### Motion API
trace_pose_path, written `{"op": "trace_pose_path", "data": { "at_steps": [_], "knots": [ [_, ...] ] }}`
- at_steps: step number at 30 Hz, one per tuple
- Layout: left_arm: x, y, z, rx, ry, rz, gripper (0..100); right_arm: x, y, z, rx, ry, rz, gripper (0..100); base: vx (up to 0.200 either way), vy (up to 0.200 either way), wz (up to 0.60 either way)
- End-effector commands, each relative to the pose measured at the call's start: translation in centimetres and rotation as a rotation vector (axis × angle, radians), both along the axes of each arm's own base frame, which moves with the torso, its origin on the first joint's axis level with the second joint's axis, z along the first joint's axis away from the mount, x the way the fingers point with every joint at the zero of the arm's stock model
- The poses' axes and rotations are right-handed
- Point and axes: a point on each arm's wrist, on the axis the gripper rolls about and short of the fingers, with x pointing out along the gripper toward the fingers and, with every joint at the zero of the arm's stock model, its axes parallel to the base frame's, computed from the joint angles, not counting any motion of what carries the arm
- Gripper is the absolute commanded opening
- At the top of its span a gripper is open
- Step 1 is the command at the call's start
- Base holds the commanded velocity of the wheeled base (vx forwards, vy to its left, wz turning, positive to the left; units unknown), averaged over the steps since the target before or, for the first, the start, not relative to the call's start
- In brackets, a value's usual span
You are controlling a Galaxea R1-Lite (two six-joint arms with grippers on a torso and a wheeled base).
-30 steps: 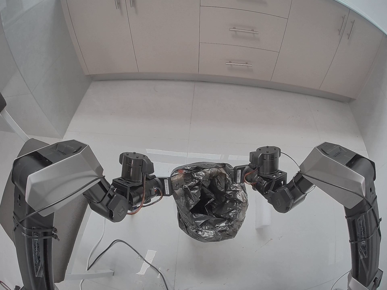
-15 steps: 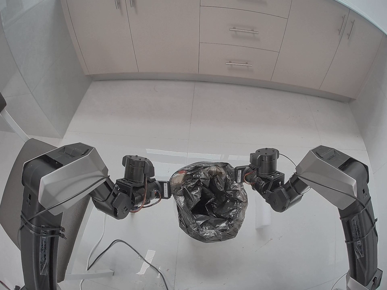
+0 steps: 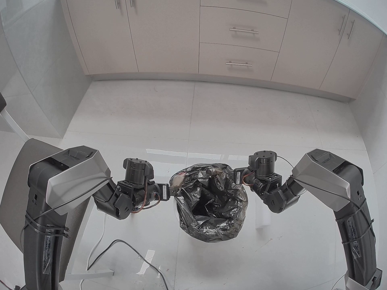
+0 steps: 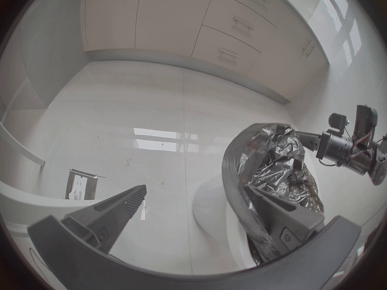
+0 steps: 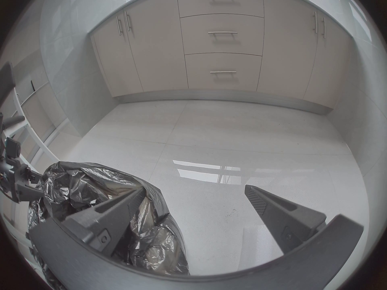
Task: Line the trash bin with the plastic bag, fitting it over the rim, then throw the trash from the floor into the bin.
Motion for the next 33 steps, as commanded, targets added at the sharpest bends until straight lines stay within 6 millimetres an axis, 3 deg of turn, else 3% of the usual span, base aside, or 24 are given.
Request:
{"op": "trace_pose_path", "data": {
  "at_steps": [1, 10, 22, 28, 33],
  "knots": [
    [-0.1, 0.1, -1.1, 0.016, 0.031, 0.002, 100, 0.1, -0.1, -0.8, -0.005, 0.012, -0.002, 100, 0.000, 0.000, 0.00],
    [-0.1, 0.1, -2.0, 0.050, 0.090, 0.014, 100, 0.2, -0.3, -0.6, -0.002, 0.006, -0.008, 100, 0.000, 0.000, 0.00],
    [-0.8, -1.1, -0.5, 0.060, 0.042, 0.023, 100, 0.1, -0.5, 0.4, 0.005, -0.006, -0.012, 100, 0.000, 0.000, 0.00],
    [-4.1, -2.7, 1.3, 0.047, 0.010, -0.035, 100, -1.2, -0.7, 2.3, 0.004, -0.006, -0.005, 100, 0.000, 0.000, 0.00],
    [-8.1, -3.3, 1.6, 0.063, 0.043, -0.099, 100, -4.0, -1.0, 3.7, -0.015, 0.033, 0.018, 100, 0.000, 0.000, 0.00]
  ]
}}
